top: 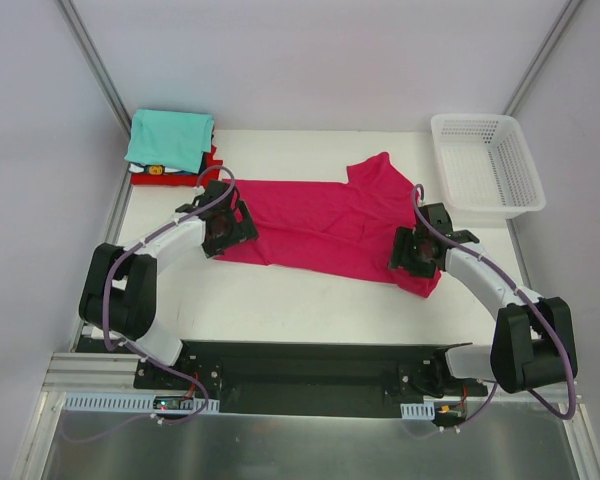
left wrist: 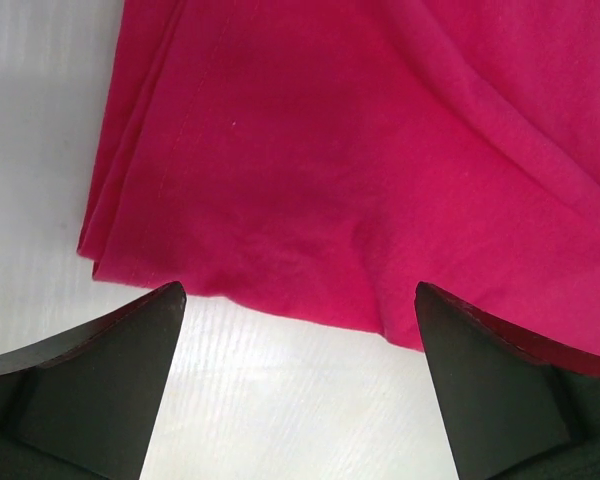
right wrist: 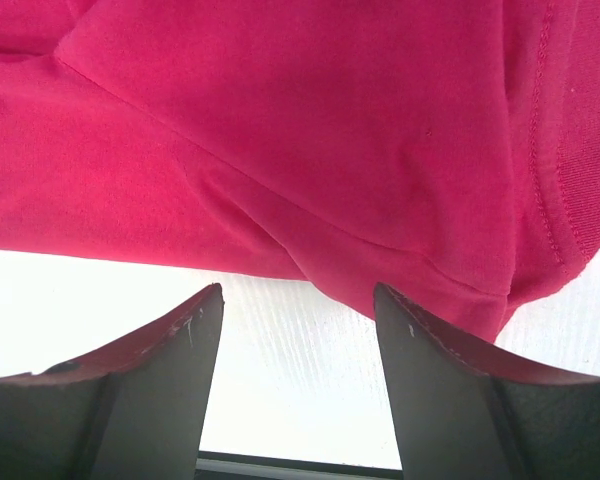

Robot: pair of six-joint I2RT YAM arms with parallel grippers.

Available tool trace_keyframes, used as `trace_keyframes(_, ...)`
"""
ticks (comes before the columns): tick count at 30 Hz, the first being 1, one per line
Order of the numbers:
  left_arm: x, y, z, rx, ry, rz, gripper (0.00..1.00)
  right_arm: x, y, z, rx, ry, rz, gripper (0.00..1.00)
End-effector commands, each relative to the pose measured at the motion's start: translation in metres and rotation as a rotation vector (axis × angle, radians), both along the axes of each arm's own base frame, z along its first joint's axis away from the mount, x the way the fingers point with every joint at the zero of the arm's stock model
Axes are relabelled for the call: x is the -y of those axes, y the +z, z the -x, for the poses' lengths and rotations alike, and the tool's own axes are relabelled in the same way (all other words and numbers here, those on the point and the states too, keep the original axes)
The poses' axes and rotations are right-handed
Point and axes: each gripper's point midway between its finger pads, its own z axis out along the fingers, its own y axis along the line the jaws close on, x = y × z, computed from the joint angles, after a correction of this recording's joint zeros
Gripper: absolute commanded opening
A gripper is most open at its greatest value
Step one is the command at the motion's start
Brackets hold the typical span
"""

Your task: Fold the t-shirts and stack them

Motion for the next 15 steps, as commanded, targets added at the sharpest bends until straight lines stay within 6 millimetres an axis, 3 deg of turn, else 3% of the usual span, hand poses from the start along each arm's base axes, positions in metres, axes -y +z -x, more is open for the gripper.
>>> trace_keyframes(1, 0.008, 0.000, -0.011, 0.048, -0.029, 0.029, 0.99, -0.003, 0.005, -0.001, 0.010, 0.021, -0.008, 0.65)
trace_keyframes(11, 0.008, -0.014, -0.007, 0.057, -0.034, 0.036, 0.99, -0.010, 0.013, 0.001, 0.021, 0.039, -0.047, 0.65)
trace_keyframes(15, 0.007, -0.018, -0.004, 0.054, -0.034, 0.036, 0.99, -0.018, 0.026, 0.003, 0.041, 0.052, -0.099, 0.65)
